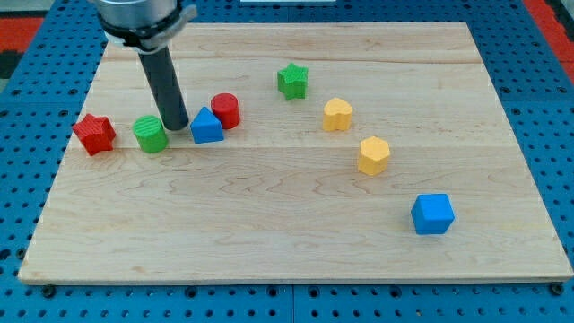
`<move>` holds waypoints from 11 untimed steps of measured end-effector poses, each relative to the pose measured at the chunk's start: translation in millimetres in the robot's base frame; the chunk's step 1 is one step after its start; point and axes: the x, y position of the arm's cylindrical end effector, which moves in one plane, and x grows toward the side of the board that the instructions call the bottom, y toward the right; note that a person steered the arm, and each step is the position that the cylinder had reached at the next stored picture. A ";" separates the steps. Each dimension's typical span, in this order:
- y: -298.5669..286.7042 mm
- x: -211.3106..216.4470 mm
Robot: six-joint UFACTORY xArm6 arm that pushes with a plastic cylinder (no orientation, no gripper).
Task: Slide the green circle to the bottom side of the blue triangle
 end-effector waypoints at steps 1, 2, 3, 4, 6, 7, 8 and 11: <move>-49.9 -10.3; -47.0 34.3; -19.4 52.1; -41.3 18.2; 15.7 63.5; 6.6 74.8; 11.5 50.1; 104.1 84.2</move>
